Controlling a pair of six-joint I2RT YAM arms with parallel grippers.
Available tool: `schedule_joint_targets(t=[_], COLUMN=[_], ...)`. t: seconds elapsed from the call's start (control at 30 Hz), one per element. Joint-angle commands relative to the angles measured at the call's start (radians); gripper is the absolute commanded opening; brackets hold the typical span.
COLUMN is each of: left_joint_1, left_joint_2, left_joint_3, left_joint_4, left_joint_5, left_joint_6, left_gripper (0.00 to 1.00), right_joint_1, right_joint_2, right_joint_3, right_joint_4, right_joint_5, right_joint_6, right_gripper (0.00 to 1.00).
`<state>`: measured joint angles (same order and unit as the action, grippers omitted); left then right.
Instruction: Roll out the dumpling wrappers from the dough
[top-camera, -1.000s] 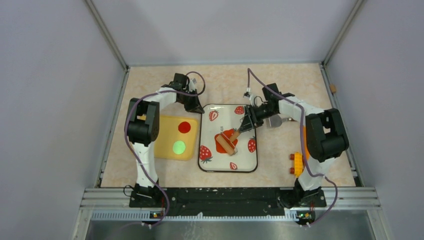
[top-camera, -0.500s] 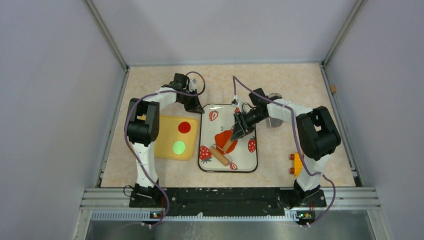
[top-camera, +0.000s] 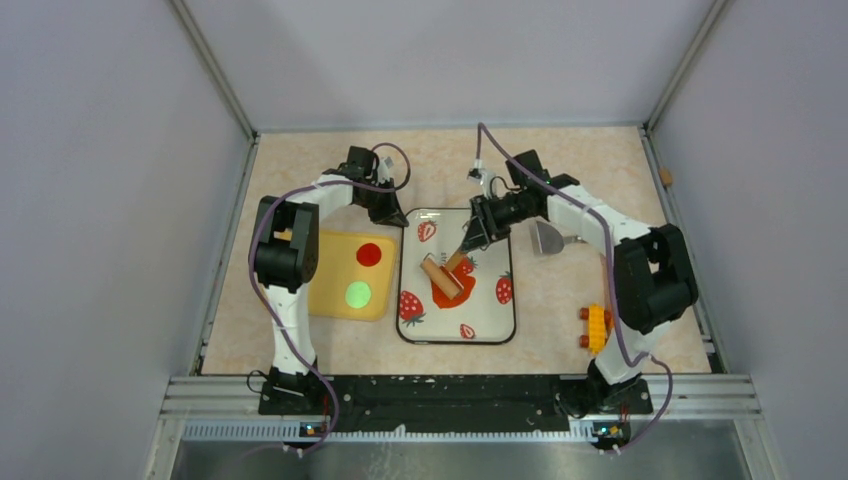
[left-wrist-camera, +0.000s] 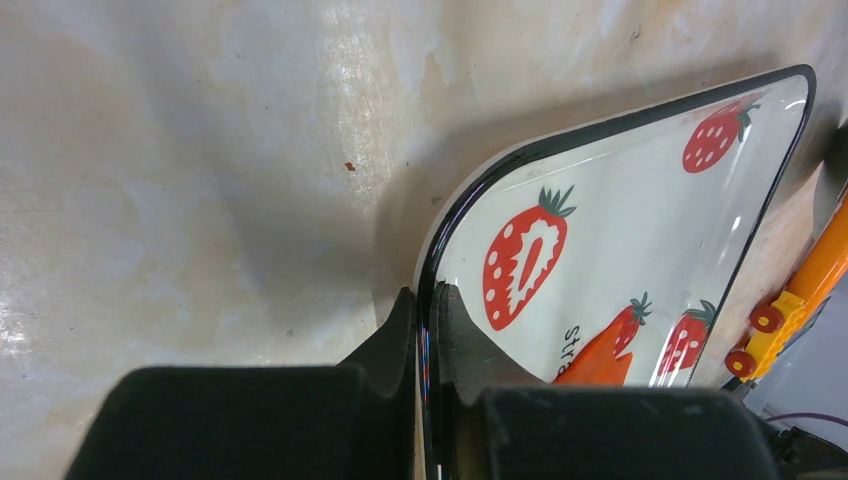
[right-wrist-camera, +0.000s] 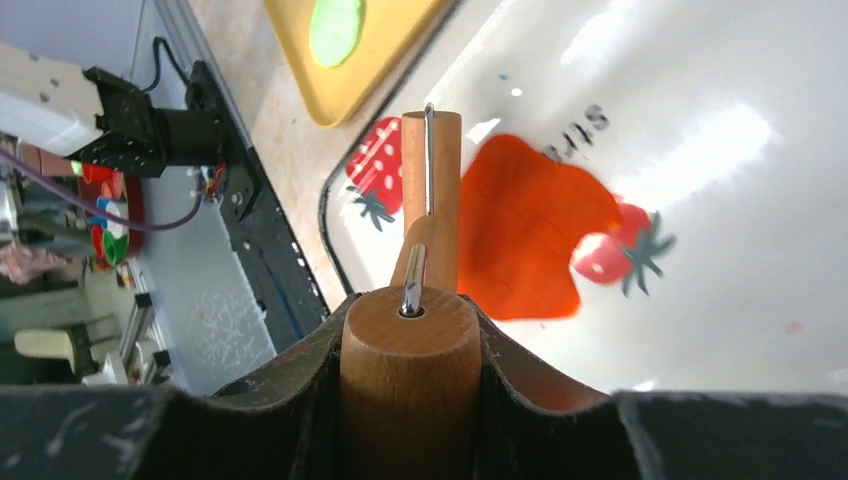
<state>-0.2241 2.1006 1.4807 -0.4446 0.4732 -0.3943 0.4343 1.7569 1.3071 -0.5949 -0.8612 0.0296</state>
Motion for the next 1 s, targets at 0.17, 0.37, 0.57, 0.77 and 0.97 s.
schedule_joint_targets(t=[0.17,0.37,0.57,0.77,0.97], left_joint_1=[0.012,0.015,0.019,0.019,0.02], left_joint_2=[-0.013,-0.019,-0.015,-0.008,-0.011], left_joint_3=[-0.01,-0.016,-0.014,-0.009,-0.01], left_joint_4=[-0.031,-0.032,-0.03,-0.032,-0.035], left_joint_5=[-0.111,-0.116,-0.113,-0.114,-0.116], left_joint_6=[0.043,0.048,0.045,0.047,0.048], left_gripper=[0.0,0.0,0.0,0.0,0.0], right_joint_1=[-0.105,-0.178,-0.306,-0.339,-0.339], right_joint_2=[-0.04,0.012,0.058,0.062,0.016], right_joint_3=[-0.173,-0.183,-0.121,-0.1,-0.059], right_joint_4=[0.02,-0.032,-0.07,-0.073,-0.097], right_joint_5=[0.153,0.365,0.492,0.527,0.446], right_joint_6=[0.05,-0.079,-0.158,-0.18,-0.174], right_gripper=[0.0,0.0,0.0,0.0,0.0])
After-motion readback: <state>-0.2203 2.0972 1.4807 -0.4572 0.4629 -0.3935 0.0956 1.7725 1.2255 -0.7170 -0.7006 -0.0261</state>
